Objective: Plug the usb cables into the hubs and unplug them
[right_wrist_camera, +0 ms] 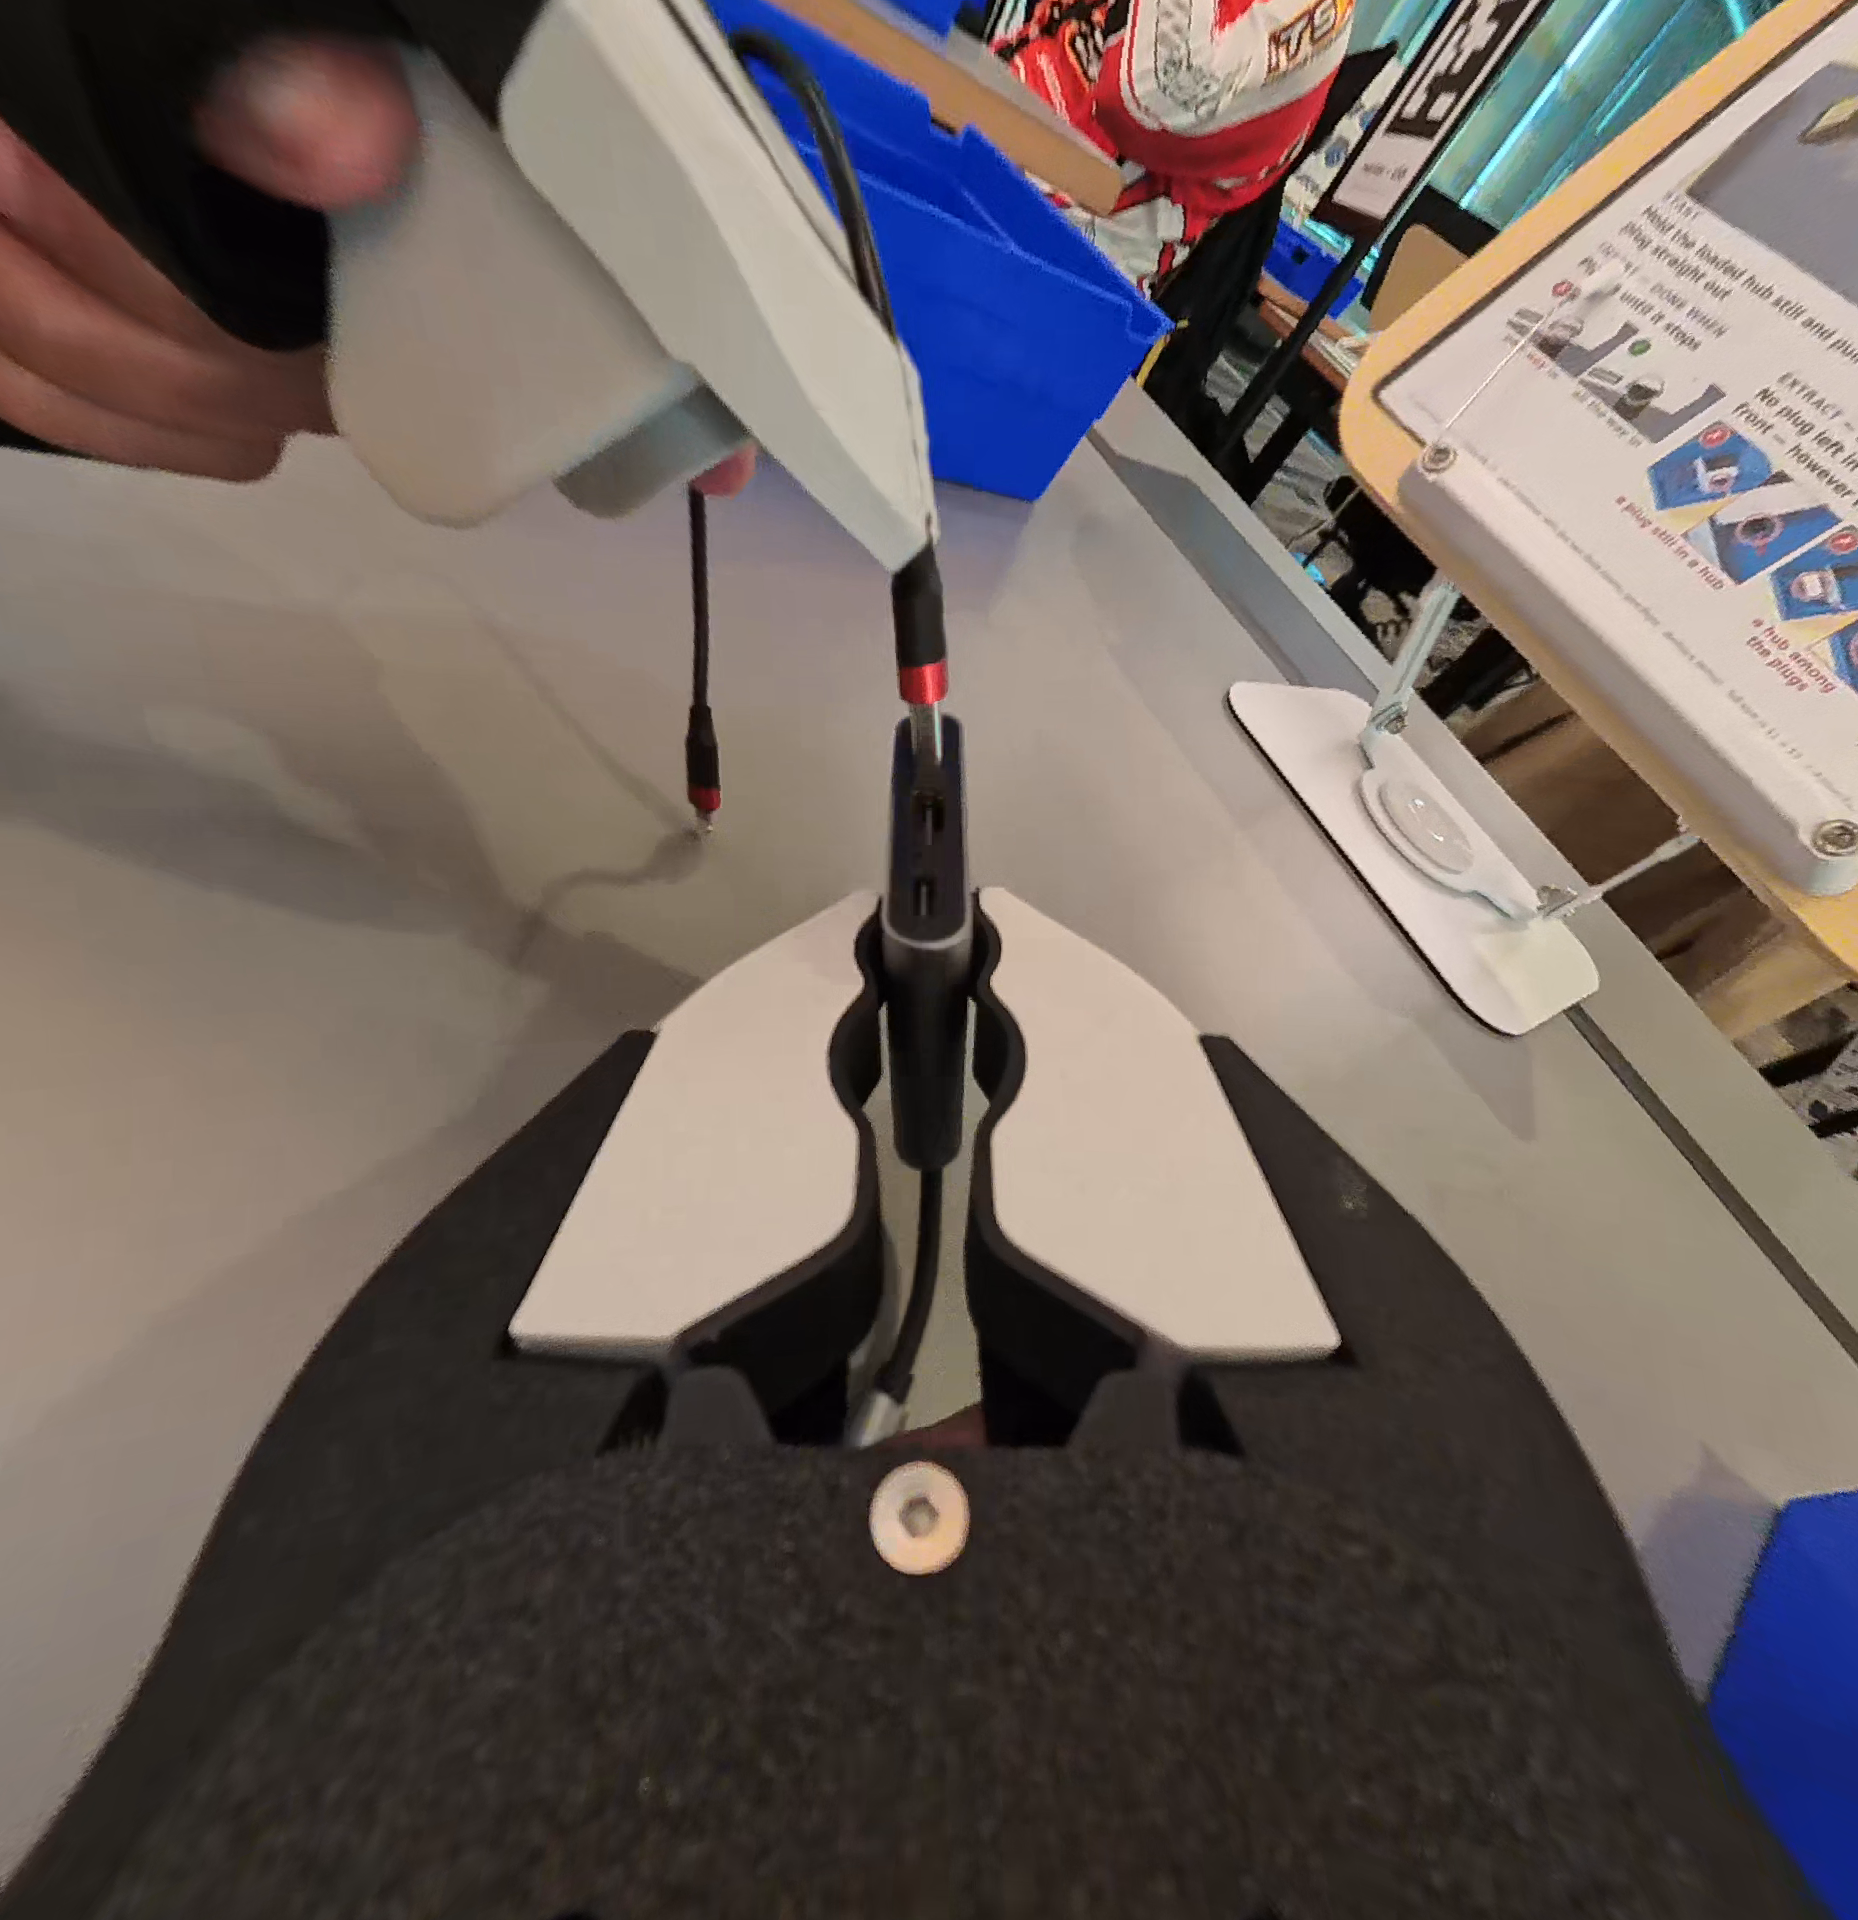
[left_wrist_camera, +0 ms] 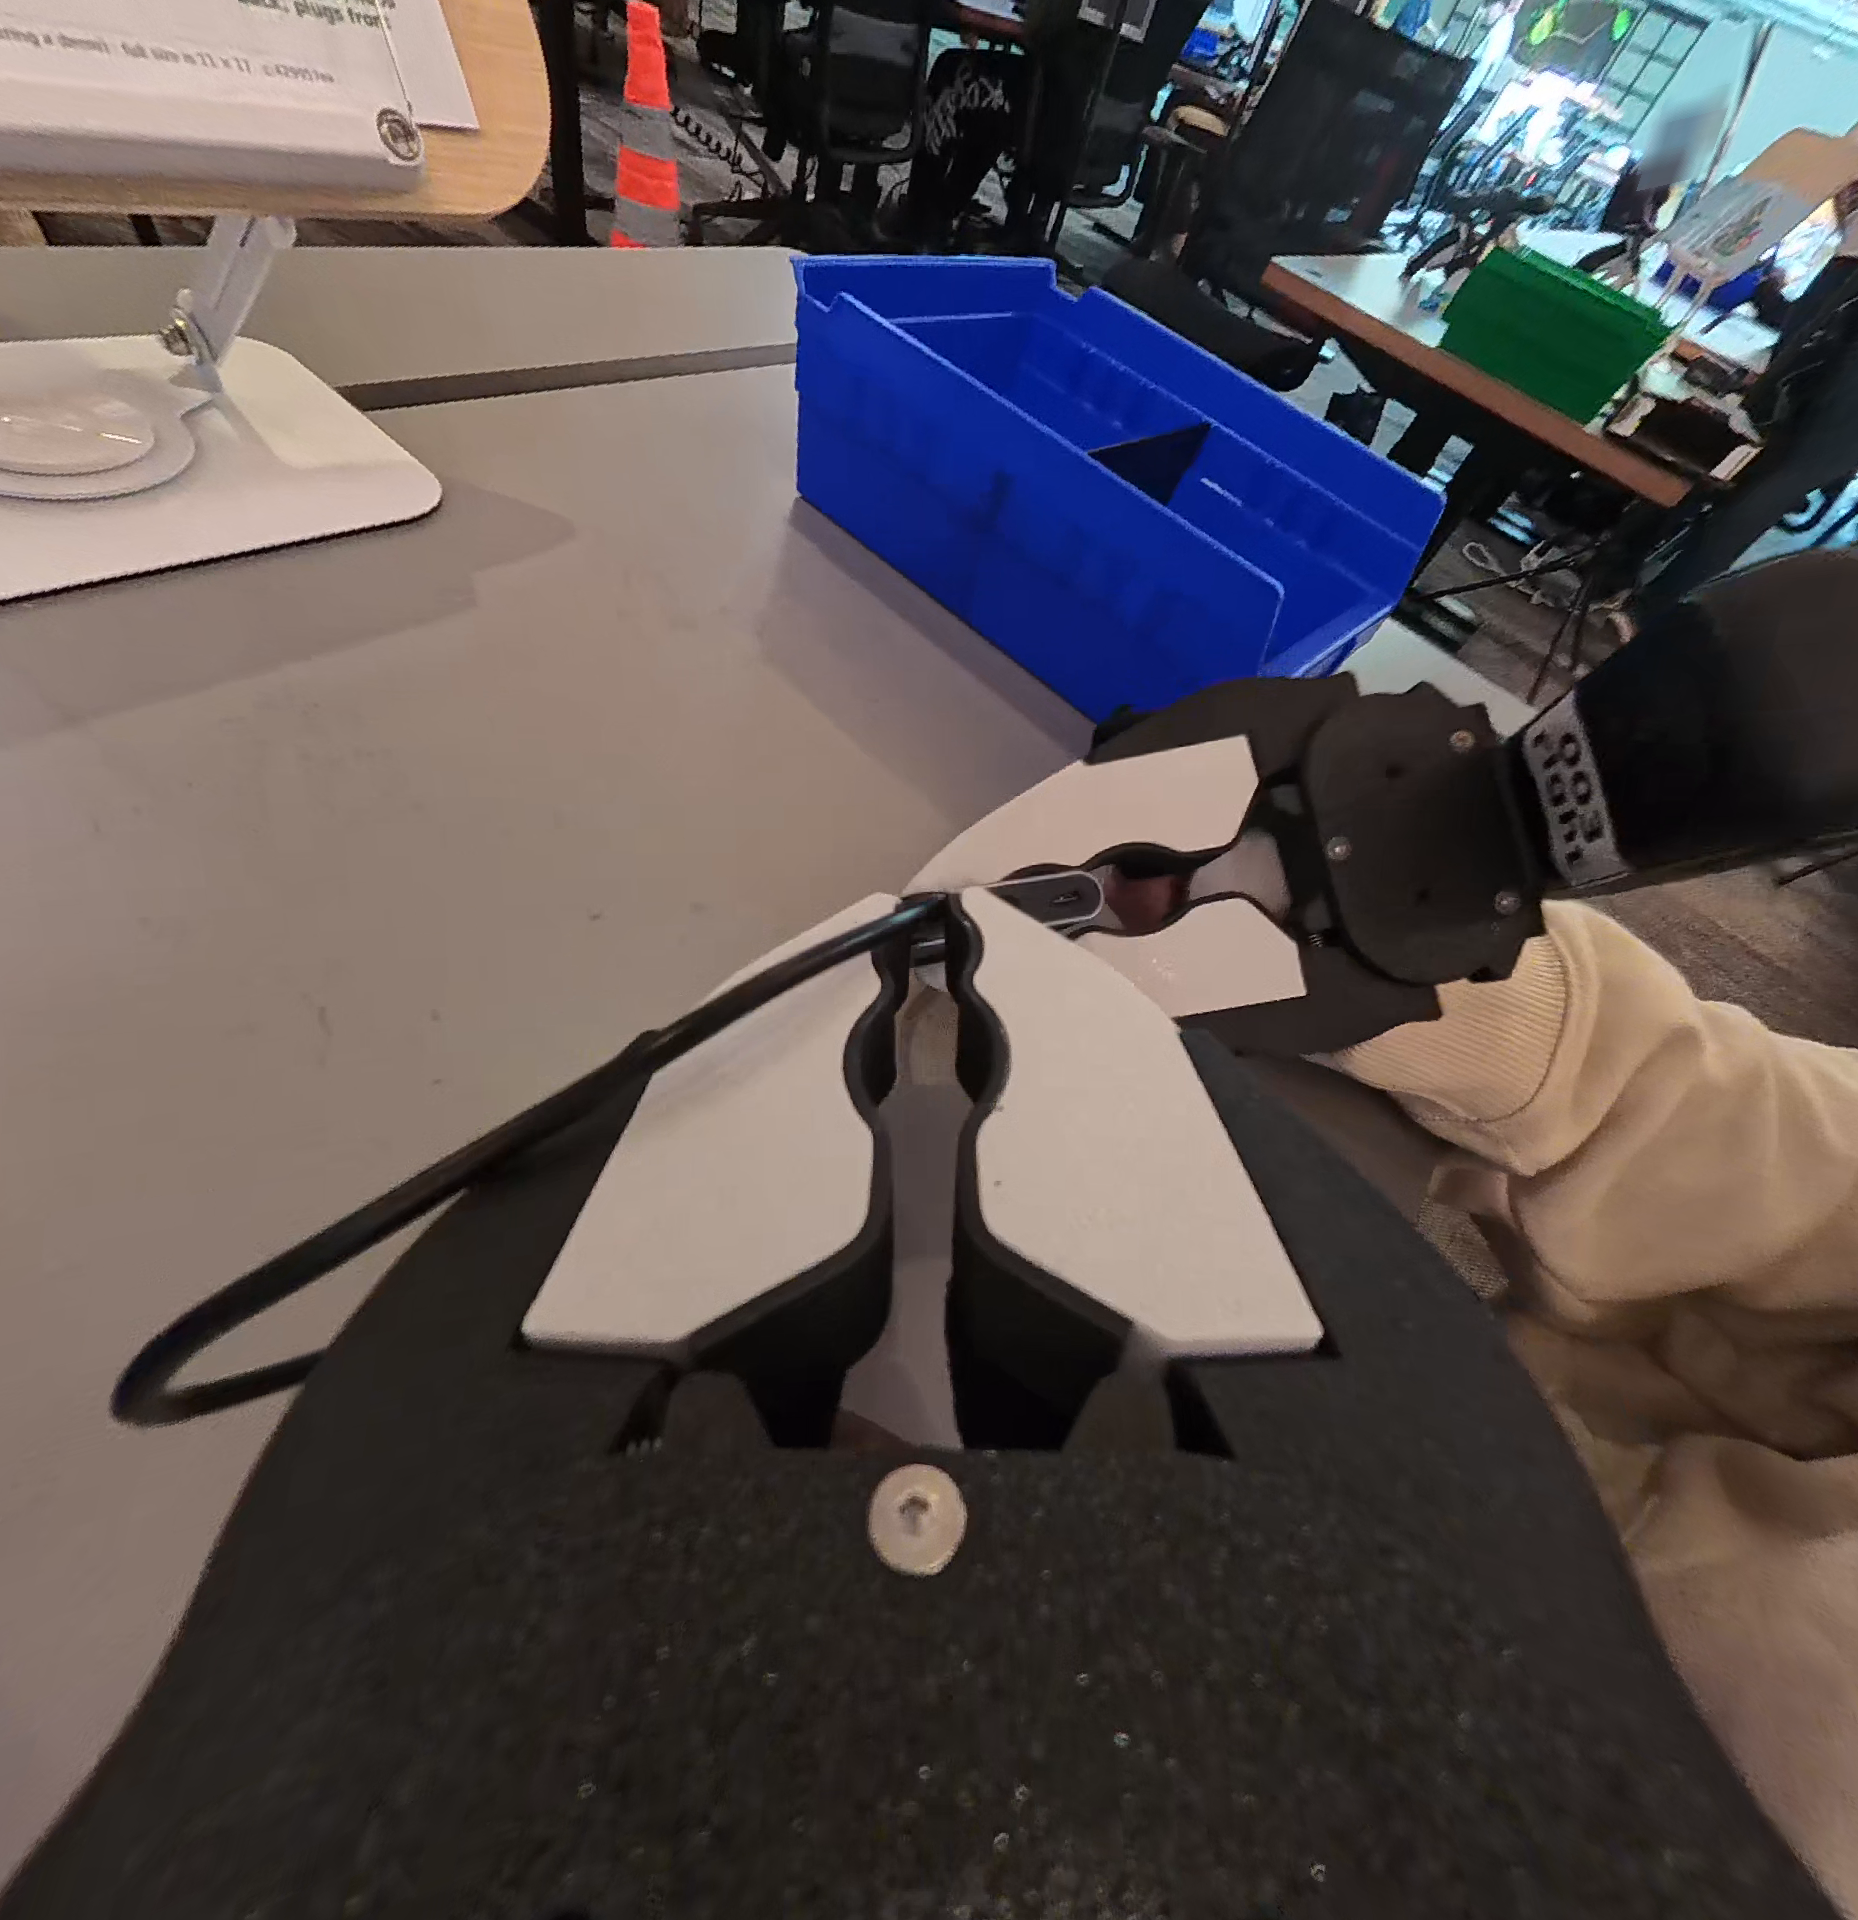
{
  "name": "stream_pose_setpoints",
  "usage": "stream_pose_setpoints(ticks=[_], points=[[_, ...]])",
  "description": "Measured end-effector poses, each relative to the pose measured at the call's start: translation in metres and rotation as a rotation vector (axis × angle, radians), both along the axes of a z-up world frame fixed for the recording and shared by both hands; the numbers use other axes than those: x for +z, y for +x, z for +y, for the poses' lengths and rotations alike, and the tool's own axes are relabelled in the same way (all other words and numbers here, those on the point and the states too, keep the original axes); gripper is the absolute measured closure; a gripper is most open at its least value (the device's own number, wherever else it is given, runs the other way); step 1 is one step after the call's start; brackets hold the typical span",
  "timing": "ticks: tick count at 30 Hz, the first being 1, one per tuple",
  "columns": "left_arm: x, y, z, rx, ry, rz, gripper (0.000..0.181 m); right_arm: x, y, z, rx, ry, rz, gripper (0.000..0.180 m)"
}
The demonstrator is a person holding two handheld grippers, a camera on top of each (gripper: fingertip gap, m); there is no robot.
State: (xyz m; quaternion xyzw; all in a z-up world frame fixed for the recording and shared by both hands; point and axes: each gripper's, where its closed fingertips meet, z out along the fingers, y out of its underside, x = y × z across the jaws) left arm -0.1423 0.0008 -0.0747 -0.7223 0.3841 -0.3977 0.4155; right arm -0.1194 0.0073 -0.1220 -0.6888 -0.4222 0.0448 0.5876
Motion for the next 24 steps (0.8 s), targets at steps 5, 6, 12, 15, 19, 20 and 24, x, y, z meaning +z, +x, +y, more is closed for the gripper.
stream_pose_setpoints(ticks=[5, 6, 12, 15, 19, 20, 24], points=[[-0.004, 0.000, 0.001, -0.002, 0.016, 0.036, 0.175, -0.006, 0.000, 0.001, 0.009, -0.041, -0.024, 0.167], [-0.004, 0.001, 0.001, -0.002, 0.021, 0.035, 0.175, -0.004, 0.001, 0.000, 0.008, -0.020, -0.030, 0.167], [0.000, 0.003, 0.000, -0.006, 0.067, 0.096, 0.175, 0.007, 0.000, -0.007, 0.023, 0.065, -0.008, 0.168], [-0.002, 0.002, -0.003, -0.031, 0.062, 0.114, 0.175, 0.009, 0.003, -0.005, 0.009, 0.074, 0.004, 0.168], [0.003, 0.003, -0.002, 0.001, 0.060, 0.050, 0.175, 0.015, 0.001, -0.009, 0.043, 0.063, 0.063, 0.168], [0.004, 0.003, -0.001, 0.008, 0.059, 0.029, 0.175, 0.019, 0.001, -0.010, 0.049, 0.054, 0.102, 0.168], [-0.001, 0.002, -0.001, 0.006, 0.026, 0.019, 0.175, 0.021, 0.000, -0.015, 0.079, 0.061, 0.112, 0.168]])
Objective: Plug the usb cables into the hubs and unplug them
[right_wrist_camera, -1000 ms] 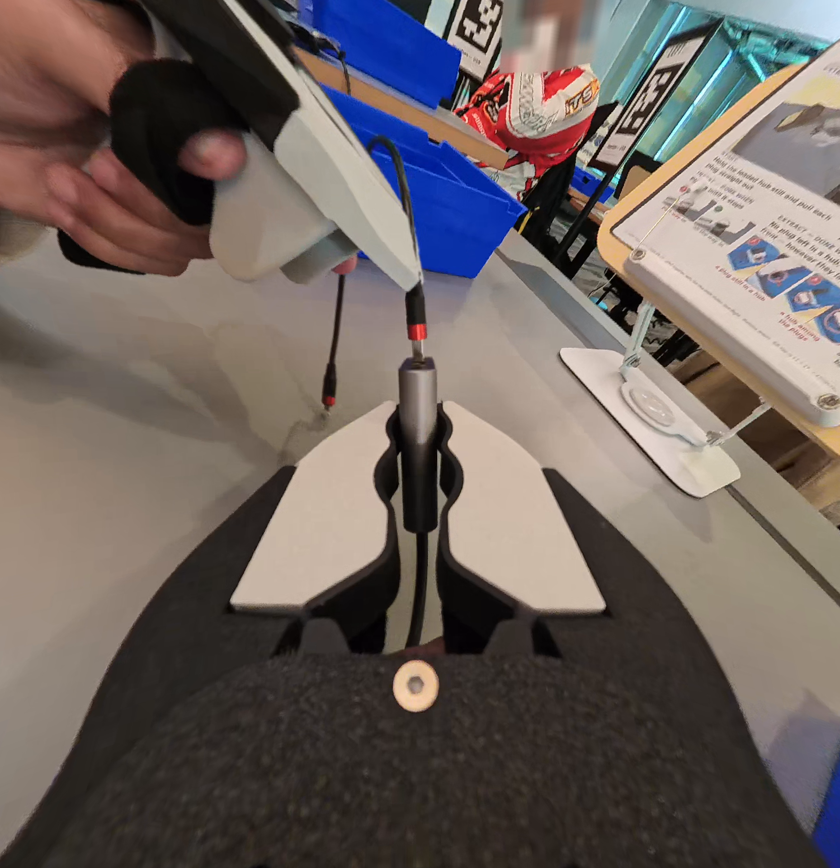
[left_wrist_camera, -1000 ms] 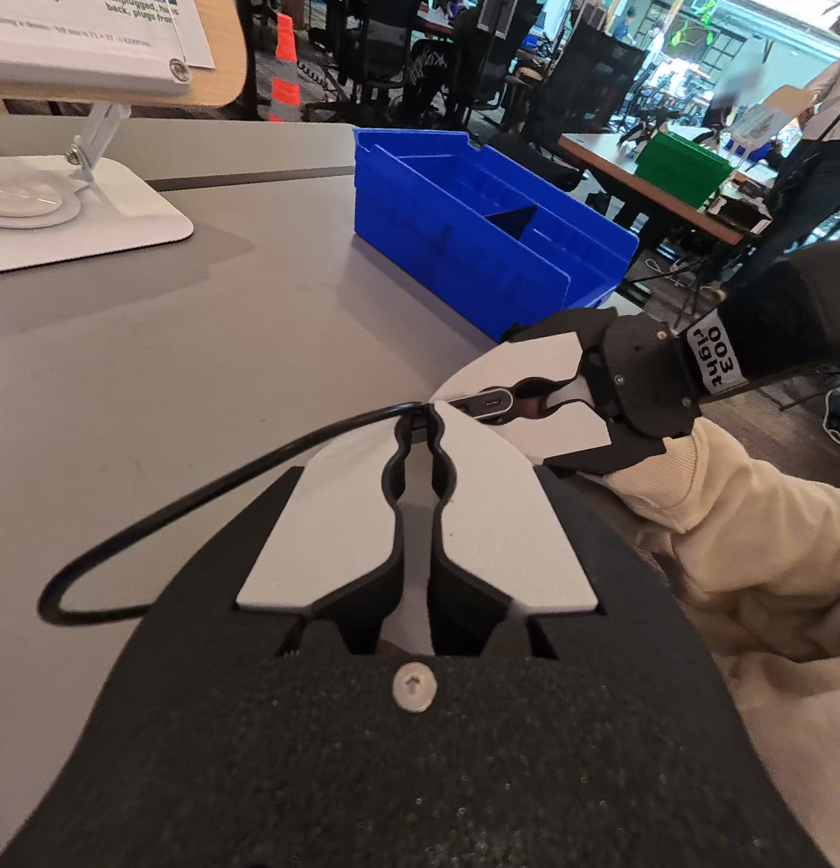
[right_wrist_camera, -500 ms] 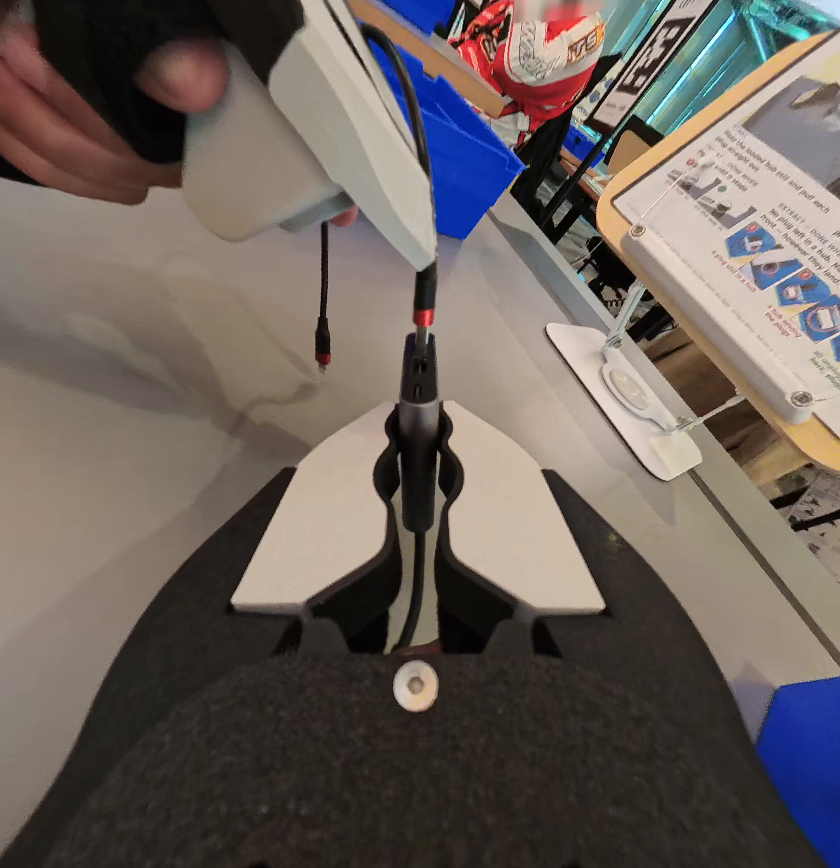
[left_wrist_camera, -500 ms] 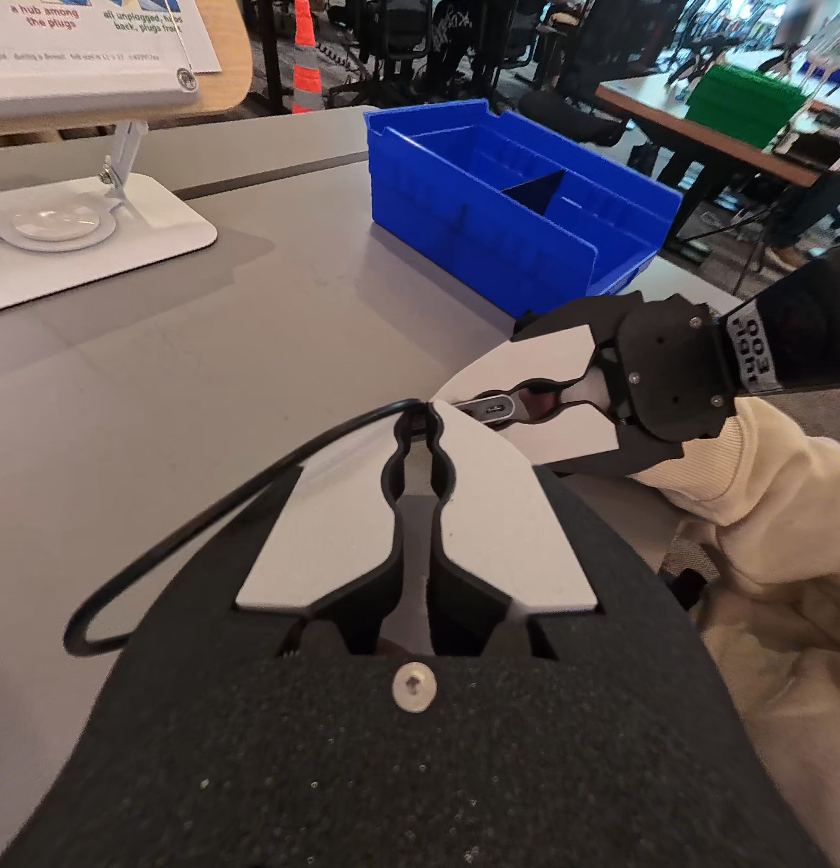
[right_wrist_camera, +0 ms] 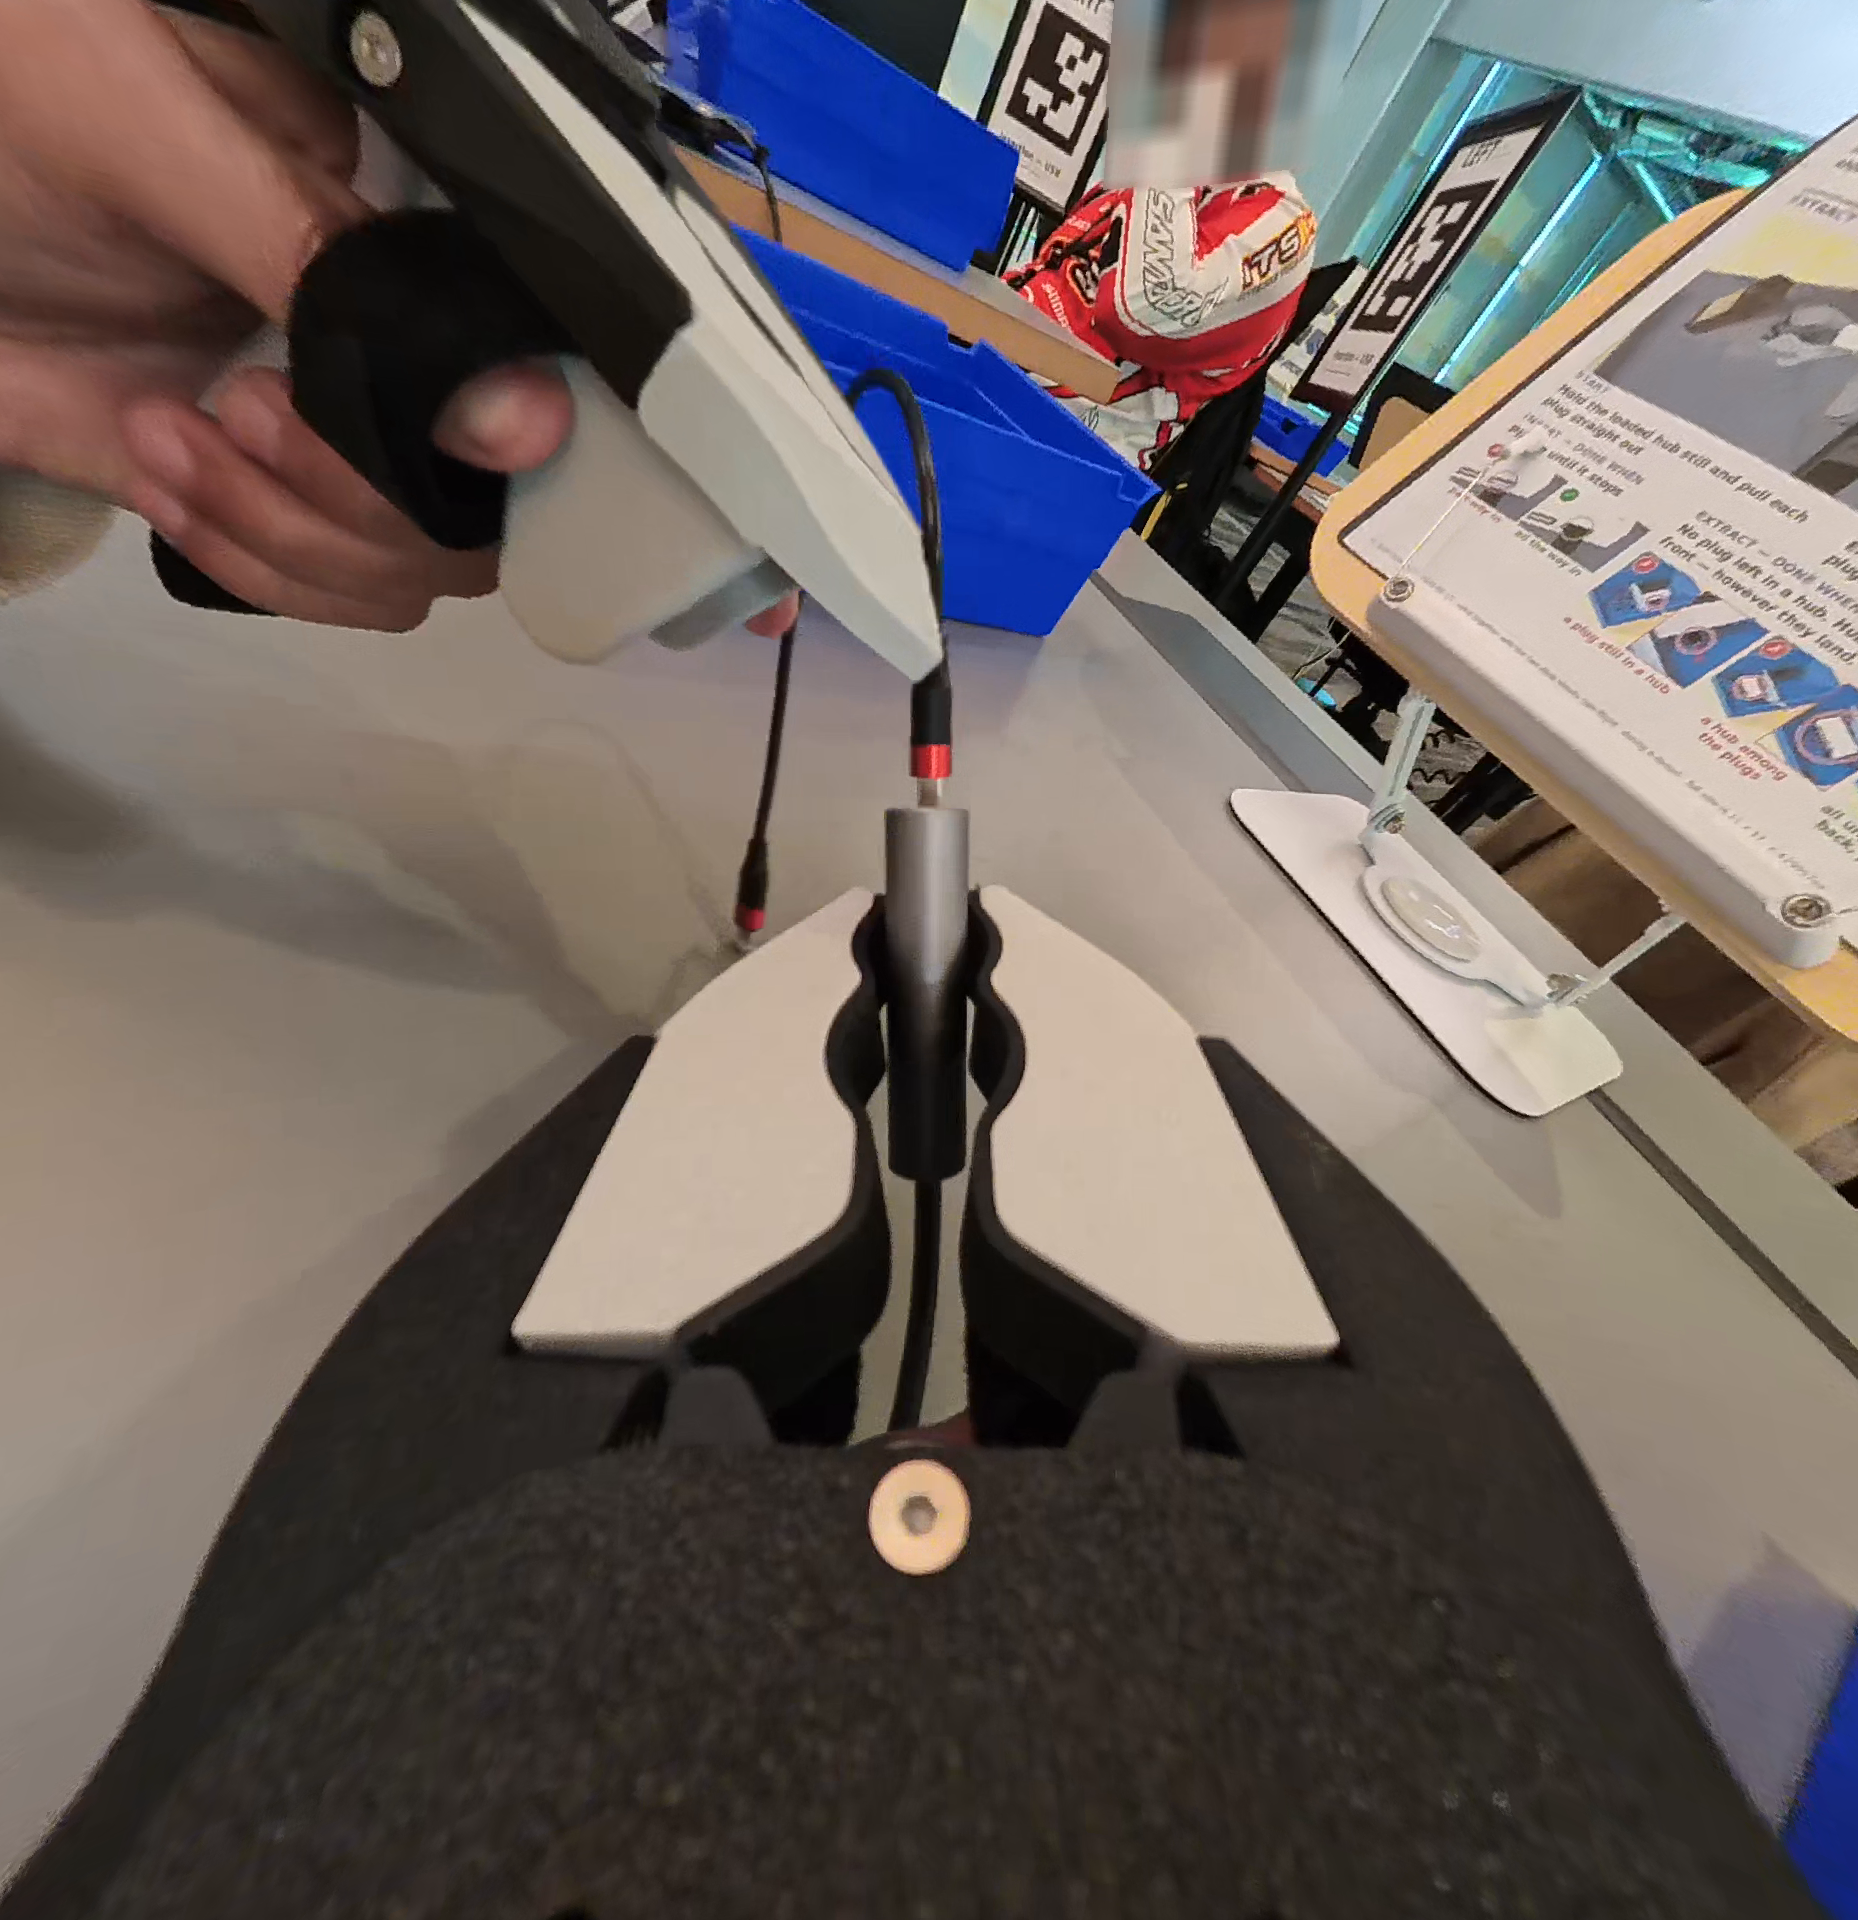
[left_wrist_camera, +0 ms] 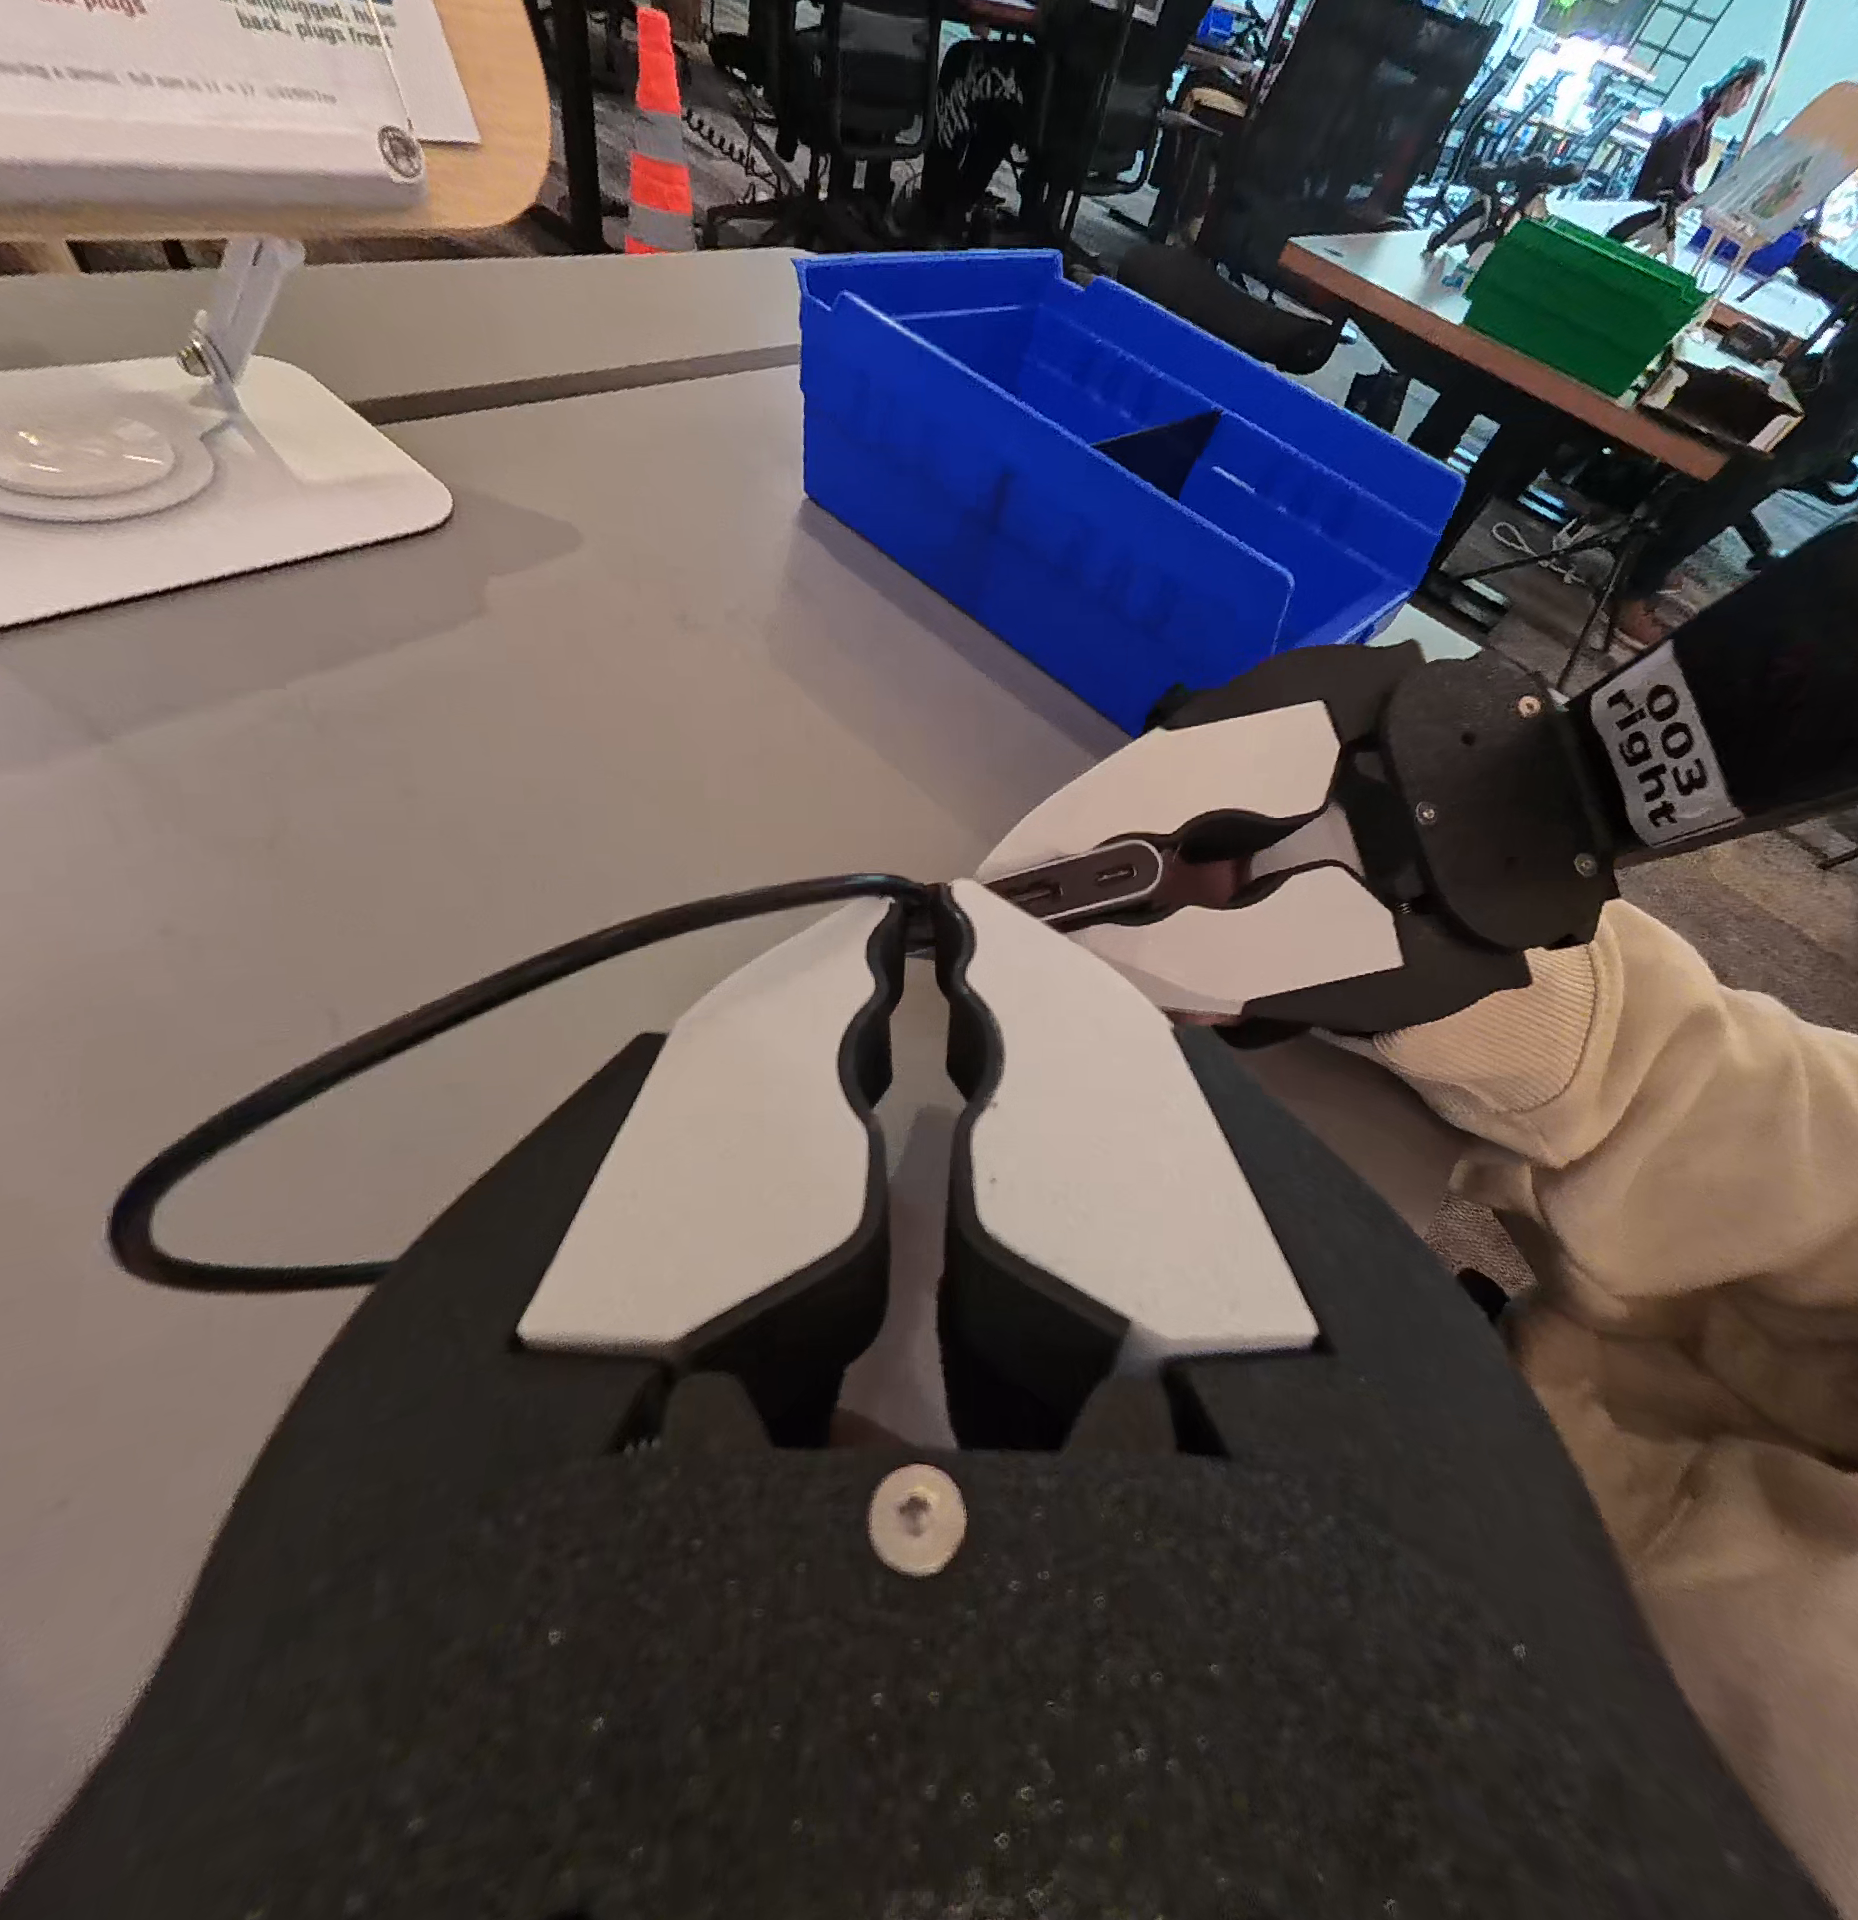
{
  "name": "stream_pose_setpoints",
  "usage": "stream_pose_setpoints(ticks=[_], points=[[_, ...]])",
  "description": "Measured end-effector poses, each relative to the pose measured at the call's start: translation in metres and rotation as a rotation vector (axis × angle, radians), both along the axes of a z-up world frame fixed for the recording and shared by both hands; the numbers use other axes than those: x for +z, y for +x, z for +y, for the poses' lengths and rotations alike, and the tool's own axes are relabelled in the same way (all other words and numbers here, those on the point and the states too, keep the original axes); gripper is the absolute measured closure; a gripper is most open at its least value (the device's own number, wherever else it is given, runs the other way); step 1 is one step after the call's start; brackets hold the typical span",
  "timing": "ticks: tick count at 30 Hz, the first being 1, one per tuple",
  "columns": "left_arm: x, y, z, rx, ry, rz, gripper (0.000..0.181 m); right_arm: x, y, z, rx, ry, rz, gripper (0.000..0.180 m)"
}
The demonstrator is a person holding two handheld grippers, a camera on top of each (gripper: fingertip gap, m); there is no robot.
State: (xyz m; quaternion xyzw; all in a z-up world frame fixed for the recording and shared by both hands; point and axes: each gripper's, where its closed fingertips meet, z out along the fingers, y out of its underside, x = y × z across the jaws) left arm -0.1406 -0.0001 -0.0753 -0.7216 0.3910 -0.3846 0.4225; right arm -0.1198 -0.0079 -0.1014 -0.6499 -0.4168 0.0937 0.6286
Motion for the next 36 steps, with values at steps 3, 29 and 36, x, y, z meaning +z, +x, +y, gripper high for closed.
stream_pose_setpoints(ticks=[3, 29, 36], points=[[0.003, -0.001, -0.003, -0.049, -0.092, -0.067, 0.175, 0.004, -0.001, -0.003, 0.013, 0.039, -0.008, 0.168], [-0.009, -0.081, 0.047, 0.409, 0.328, 0.080, 0.135, 0.006, 0.032, 0.015, -0.104, -0.048, 0.108, 0.168], [-0.028, -0.085, 0.080, 0.507, 0.278, 0.029, 0.131, 0.016, 0.035, 0.020, -0.143, -0.069, 0.095, 0.167]])
